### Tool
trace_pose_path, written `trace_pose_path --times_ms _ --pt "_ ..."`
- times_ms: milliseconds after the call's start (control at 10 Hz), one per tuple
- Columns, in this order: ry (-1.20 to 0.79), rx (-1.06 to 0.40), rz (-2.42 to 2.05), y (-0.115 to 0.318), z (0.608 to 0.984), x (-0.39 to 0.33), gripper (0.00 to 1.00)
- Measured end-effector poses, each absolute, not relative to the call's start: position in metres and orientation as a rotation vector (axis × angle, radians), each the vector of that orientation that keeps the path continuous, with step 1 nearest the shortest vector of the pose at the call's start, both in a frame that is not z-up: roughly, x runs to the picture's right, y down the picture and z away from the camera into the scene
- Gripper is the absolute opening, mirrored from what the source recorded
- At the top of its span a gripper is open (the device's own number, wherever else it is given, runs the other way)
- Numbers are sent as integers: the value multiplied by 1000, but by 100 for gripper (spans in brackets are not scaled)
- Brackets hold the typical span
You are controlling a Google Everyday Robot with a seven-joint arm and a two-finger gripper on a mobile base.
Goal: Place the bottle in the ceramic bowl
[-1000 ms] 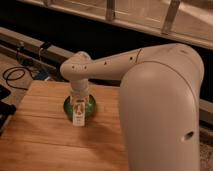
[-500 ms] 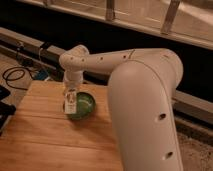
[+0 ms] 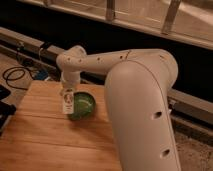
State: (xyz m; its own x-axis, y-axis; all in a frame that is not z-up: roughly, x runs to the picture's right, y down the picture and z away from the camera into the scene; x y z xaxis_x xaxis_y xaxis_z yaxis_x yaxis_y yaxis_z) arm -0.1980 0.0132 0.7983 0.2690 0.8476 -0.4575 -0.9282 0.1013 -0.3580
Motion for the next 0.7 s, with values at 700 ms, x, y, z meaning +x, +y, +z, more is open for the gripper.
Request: trace_pose_path --times_ms 700 --pt "150 -653 1321 13 798 -197 80"
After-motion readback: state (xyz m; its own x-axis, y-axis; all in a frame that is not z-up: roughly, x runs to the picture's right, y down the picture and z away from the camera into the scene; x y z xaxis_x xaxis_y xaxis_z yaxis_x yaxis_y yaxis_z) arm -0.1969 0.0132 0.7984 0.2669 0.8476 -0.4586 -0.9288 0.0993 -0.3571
